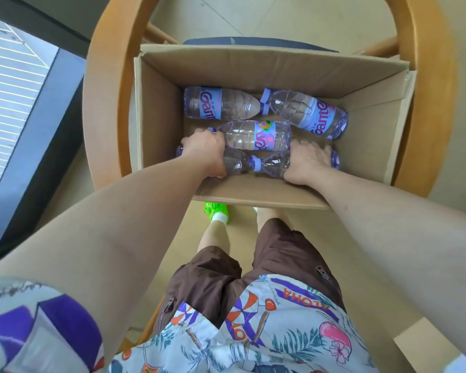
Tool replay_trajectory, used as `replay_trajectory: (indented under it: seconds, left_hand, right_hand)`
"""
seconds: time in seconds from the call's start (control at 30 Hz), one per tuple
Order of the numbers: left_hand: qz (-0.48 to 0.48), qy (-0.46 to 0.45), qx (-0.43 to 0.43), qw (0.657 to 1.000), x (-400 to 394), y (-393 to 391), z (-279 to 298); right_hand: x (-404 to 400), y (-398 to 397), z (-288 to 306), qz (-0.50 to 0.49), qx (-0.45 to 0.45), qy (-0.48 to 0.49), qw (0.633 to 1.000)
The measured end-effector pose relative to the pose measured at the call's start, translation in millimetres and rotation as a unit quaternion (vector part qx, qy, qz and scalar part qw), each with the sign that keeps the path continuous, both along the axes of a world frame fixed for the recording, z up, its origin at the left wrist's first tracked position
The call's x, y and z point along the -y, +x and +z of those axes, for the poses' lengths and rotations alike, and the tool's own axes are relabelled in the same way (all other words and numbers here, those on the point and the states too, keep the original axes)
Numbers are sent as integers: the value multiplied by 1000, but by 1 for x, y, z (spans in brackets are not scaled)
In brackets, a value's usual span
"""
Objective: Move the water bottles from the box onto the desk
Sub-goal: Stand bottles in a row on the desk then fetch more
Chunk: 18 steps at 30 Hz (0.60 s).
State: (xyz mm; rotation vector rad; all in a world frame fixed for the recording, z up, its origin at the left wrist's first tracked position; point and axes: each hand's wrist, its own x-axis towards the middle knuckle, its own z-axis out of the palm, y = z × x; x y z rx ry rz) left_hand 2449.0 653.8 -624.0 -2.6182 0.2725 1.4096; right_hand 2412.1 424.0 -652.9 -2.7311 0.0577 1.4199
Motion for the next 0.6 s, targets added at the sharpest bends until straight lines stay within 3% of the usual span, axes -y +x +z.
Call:
replay_trajectory:
  seconds: [0.23, 0.6]
  left_hand:
    - [-1, 27, -23, 999, 12, 2, 20]
    - [60, -70, 24, 995, -2, 0, 75]
  right_hand:
    - [0, -2, 21, -6, 45, 8, 999]
    - [-15, -12, 94, -86, 132, 85, 984]
